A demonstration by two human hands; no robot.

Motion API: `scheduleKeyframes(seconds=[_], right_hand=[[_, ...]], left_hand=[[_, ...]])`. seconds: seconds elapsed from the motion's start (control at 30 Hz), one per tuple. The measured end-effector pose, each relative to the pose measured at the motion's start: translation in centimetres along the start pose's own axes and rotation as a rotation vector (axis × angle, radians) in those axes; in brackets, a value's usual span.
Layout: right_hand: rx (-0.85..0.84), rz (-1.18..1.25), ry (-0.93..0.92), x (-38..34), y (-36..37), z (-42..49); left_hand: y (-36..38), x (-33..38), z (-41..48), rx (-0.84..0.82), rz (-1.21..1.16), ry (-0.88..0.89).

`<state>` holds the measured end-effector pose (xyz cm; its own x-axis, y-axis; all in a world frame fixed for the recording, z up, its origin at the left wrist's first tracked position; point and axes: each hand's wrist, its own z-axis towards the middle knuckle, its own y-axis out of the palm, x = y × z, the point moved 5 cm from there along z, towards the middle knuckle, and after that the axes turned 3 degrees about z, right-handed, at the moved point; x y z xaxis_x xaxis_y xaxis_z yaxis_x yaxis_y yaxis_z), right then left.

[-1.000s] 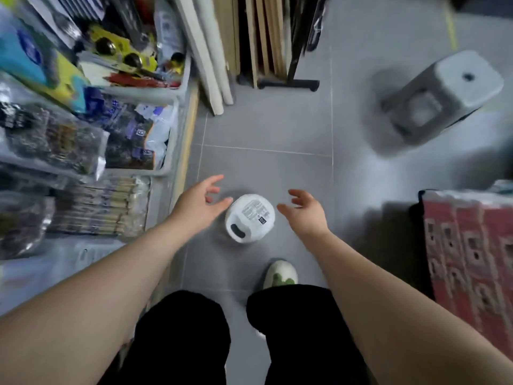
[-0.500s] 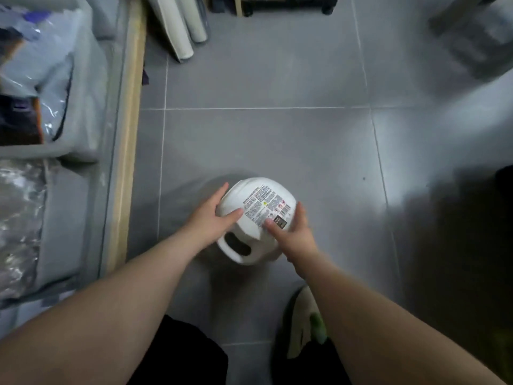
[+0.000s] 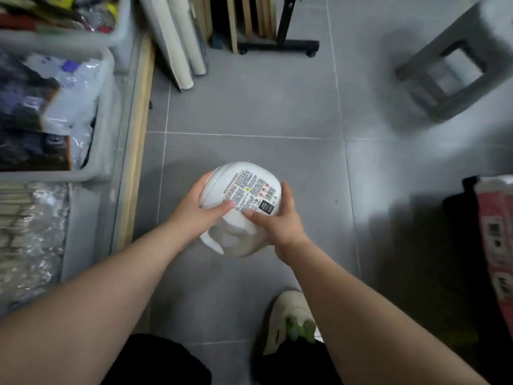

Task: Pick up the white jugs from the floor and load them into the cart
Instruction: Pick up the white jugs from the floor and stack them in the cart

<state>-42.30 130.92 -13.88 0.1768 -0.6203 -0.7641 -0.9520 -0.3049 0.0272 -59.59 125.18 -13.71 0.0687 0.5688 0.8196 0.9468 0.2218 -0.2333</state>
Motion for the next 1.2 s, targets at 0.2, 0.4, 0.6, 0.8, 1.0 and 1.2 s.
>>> scheduleKeyframes(seconds=[0.2,0.4,0.6,0.8,1.0,1.2], right_hand=[[-0.156,-0.020,-0.112,-16.7,3.5,-9.3],[-0.259,-0.049,-0.197,-32.6,7.3,-21.9],[-0.362,-0.038,-0.250,-41.7,10.2,-33.2],[-0.500,-0.073,-0.305,-45.1,12.4,-37.8],[-0.768,-0.228,-0.381,-49.2,13.6,-38.3],[-1.058,-0.467,-0.392,-50.4,14.7,-41.8]], left_hand=[[-7.6,15.4,-8.4,0.133,0.021,0.059],[-15.3,30.1,-19.5,0.245,-0.005,0.071],[-20.4,38.8,-30.1,0.338,0.006,0.151],[-22.8,41.7,-36.8,0.506,-0.041,0.167],[-21.3,43.3,-40.7,0.751,-0.225,0.176],[-16.3,43.5,-47.9,1.081,-0.438,0.149]])
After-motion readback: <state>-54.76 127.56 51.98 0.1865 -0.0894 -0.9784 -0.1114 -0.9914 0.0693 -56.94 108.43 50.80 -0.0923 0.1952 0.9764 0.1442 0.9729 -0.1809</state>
